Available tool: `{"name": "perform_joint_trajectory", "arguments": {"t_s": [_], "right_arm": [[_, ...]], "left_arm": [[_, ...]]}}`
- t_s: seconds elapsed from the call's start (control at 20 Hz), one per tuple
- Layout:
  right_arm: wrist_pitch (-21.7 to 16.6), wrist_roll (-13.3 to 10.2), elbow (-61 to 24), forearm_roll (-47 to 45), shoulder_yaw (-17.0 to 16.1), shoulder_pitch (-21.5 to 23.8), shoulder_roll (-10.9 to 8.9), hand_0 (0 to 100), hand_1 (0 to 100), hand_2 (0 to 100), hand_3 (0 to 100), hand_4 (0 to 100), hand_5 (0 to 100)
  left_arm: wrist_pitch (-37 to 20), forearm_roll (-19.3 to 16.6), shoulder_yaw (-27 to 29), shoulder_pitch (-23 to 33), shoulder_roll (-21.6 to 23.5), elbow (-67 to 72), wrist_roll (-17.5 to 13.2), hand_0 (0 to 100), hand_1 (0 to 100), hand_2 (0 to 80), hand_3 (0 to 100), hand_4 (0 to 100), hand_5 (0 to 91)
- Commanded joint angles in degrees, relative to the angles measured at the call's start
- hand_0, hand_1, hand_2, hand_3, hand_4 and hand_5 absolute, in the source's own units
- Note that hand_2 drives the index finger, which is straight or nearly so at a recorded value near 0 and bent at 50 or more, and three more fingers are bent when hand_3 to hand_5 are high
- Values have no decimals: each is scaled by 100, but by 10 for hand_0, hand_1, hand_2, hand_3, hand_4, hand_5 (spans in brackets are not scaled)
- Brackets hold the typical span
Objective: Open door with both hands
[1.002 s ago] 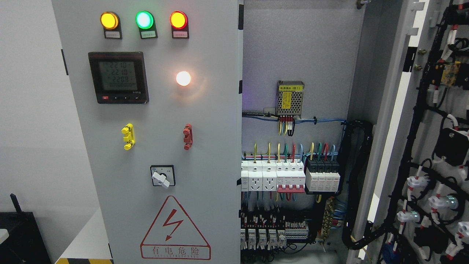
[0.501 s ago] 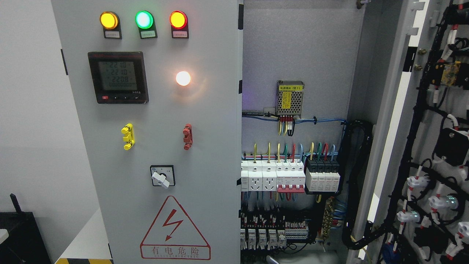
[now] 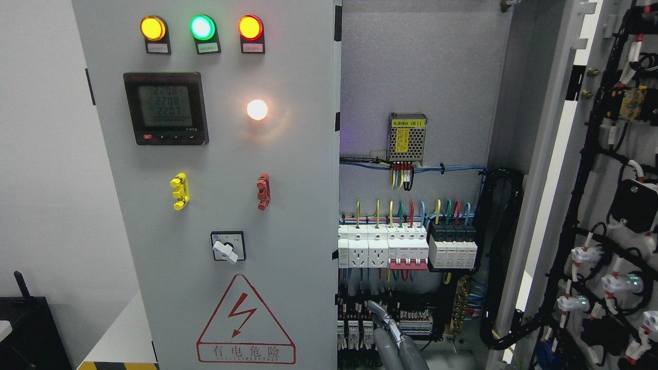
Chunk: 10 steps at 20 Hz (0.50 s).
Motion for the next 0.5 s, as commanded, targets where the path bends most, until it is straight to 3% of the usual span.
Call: {"name": "perform_joint_trajectory", "arguments": {"t_s": [0.0, 0.2, 0.45], "right_arm": [[206, 44, 368, -557, -147, -419, 186, 386, 0, 0, 0, 0, 0], [215, 517, 649, -557, -147, -551, 194, 386, 0, 0, 0, 0, 0], [215, 554, 1000, -574, -191, -674, 194, 386, 0, 0, 0, 0, 0]], "left_arm": [[2, -96, 99, -6, -2, 37, 3, 0, 0, 0, 0, 0, 0], [2, -96, 108, 3, -2, 37, 12, 0, 0, 0, 0, 0, 0], [2, -96, 99, 3, -2, 37, 12, 0, 0, 0, 0, 0, 0]]}}
